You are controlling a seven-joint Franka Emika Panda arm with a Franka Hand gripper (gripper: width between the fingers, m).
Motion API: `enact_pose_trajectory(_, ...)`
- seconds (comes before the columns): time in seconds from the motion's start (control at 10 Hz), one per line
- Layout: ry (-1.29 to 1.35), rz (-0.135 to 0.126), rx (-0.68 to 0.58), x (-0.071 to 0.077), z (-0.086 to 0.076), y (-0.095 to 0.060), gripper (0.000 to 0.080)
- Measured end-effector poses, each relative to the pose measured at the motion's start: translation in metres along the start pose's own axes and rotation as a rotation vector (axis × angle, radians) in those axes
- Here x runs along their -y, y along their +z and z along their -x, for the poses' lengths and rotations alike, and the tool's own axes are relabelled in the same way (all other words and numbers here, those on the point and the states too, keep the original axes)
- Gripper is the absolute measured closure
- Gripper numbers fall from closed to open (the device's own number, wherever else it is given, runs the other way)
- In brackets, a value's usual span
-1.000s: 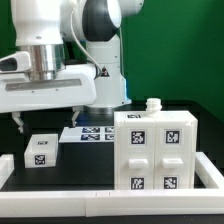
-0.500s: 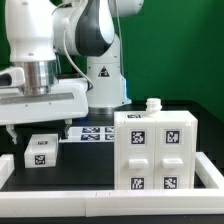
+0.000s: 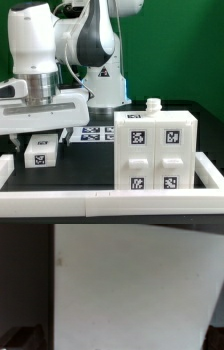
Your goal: Assemble cabinet
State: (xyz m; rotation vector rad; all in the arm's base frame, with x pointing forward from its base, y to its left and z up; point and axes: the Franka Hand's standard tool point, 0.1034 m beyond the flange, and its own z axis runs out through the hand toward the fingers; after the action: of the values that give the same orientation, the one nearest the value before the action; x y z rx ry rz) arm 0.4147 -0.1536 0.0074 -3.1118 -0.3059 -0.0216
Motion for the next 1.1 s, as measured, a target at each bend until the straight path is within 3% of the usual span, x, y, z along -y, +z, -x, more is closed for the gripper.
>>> enact_pose_trajectory(0.2, -0.001, 0.005, -0.005, 0.000, 0.000, 0.001, 0.0002)
enact_pose_trajectory(0.4, -0.001, 0.005, -0.004, 0.001, 0.001, 0.001, 0.0236)
enact_pose_trajectory(0.7, -0.002, 0.004, -0.004, 0.001, 0.000, 0.001, 0.0242)
enact_pose_trajectory(0.9, -0.007, 0.011, -0.027, 0.008, -0.012, -0.016, 0.0242)
enact_pose_trajectory(1.1, -0.006, -0.012, -0.033, 0.033, -0.029, -0.052, 0.0242)
